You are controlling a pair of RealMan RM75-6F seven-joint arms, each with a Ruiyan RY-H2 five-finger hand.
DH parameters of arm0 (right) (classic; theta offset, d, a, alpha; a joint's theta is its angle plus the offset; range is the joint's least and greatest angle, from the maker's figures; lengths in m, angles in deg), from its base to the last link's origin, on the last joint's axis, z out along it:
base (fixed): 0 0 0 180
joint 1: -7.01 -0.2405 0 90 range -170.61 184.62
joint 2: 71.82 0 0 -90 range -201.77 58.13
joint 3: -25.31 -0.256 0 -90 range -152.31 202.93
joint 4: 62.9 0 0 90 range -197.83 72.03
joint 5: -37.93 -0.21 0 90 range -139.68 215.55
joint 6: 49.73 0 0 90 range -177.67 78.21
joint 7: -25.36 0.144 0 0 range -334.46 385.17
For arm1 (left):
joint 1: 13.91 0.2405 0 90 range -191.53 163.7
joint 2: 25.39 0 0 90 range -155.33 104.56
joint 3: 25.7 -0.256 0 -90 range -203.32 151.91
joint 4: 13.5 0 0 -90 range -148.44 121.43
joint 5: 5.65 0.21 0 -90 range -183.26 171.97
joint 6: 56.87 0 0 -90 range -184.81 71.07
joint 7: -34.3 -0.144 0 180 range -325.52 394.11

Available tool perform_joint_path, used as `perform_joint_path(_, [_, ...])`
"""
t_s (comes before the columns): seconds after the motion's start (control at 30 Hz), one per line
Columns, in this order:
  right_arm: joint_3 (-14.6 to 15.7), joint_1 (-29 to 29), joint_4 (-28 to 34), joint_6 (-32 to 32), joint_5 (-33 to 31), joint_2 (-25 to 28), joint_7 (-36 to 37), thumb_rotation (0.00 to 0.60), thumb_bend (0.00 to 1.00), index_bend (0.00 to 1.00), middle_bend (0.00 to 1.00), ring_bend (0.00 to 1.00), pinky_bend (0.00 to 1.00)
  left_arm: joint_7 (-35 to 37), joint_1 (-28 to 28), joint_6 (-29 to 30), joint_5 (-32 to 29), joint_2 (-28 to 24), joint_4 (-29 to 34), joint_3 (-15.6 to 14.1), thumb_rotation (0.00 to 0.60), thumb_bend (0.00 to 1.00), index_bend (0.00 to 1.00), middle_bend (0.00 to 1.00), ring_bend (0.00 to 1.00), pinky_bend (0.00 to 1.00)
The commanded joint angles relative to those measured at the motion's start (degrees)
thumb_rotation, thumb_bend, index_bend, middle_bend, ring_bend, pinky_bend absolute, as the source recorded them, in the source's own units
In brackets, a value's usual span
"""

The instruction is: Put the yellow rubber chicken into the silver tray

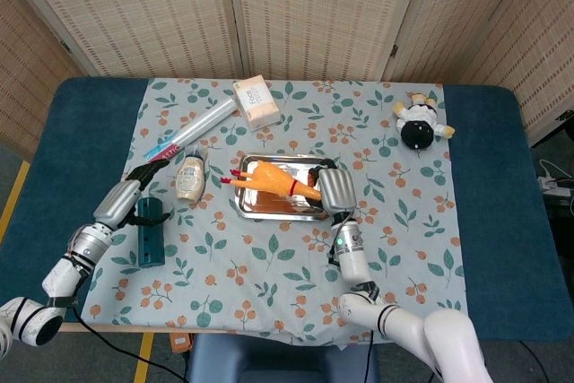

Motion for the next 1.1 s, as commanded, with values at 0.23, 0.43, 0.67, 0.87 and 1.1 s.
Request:
perform_joint_path(0.23, [2.02, 0.52, -4.33, -4.92, 2.23, -0.15, -1.85, 0.600, 0.30, 0.52, 0.38, 0.44, 0.70, 1.95, -0.39, -1.38, 0.00, -0.37, -0.35, -0.67, 0.600, 0.28, 0.00, 0.00, 0.00, 0.00])
perform_joint_path(0.43, [2.06, 1.61, -2.05, -6.83, 2.02, 2.00, -4.32, 0.600, 0.25, 0.24, 0.19, 0.25, 0.57, 1.89, -0.42, -1.48, -0.10, -0.83, -0.08, -0.81, 0.600, 0.28, 0.00, 0.00, 0.00, 0.00])
perform_joint_path(0.67, [1.07, 1.95, 1.36, -5.98, 2.26, 4.03, -5.48, 0.600, 0.23, 0.15, 0.14, 0.18, 0.50, 1.97, -0.52, -1.40, -0.22, -0.74, 0.18, -0.76, 0.600, 0.28, 0.00, 0.00, 0.00, 0.00])
perform_joint_path(0.87, [0.42, 2.39, 5.88, -5.72, 2.04, 6.75, -7.70, 0.600, 0.20, 0.09, 0.10, 0.14, 0.43, 2.32, -0.48, -1.38, -0.53, -0.85, 0.19, -0.66, 0.600, 0.27, 0.00, 0.00, 0.00, 0.00])
perform_joint_path(1.1, [0.76, 5.33, 18.13, -3.99, 2.83, 13.57, -7.80, 0.600, 0.16, 0.06, 0.08, 0.12, 0.39, 2.72, -0.08, -0.64, -0.24, -1.58, 1.33, -0.81, 0.600, 0.28, 0.00, 0.00, 0.00, 0.00])
